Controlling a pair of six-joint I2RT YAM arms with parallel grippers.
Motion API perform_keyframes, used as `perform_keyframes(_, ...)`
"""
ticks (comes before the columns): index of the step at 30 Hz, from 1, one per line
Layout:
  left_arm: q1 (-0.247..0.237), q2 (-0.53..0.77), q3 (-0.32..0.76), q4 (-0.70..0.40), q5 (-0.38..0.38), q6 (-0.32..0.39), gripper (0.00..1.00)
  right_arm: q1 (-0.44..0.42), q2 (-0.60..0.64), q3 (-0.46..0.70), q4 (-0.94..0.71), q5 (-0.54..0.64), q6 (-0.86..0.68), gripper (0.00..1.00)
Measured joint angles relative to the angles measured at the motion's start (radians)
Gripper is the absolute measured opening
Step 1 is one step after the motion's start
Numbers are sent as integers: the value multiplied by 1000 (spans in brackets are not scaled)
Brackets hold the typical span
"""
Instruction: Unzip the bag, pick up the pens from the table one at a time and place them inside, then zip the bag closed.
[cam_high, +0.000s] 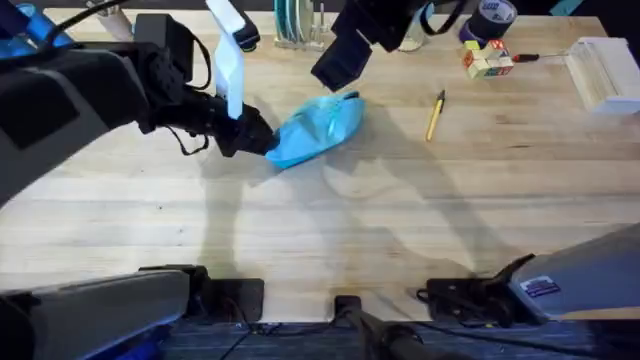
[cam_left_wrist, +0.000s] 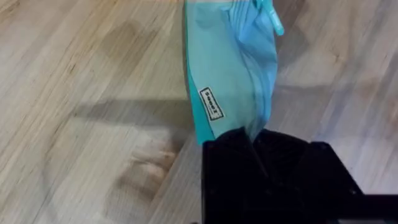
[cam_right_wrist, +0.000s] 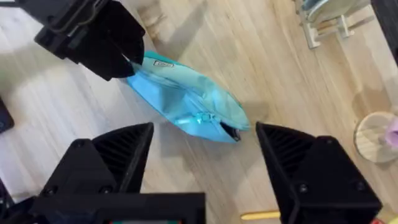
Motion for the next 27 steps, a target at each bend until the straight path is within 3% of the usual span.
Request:
perform_keyframes(8, 0, 0, 0, 0, -3, 0, 42, 0, -73, -10, -5, 52, 41, 997)
perform_keyframes(17, 0, 0, 0, 0, -3, 0, 42, 0, -279, -282, 172, 64, 106, 996)
perform_keyframes(21, 0, 0, 0, 0, -3, 0, 42, 0, -360, -415, 266, 65, 227, 996)
perform_keyframes(27, 0, 0, 0, 1, -3, 0, 42, 1, -417, -542, 309, 65, 538, 996)
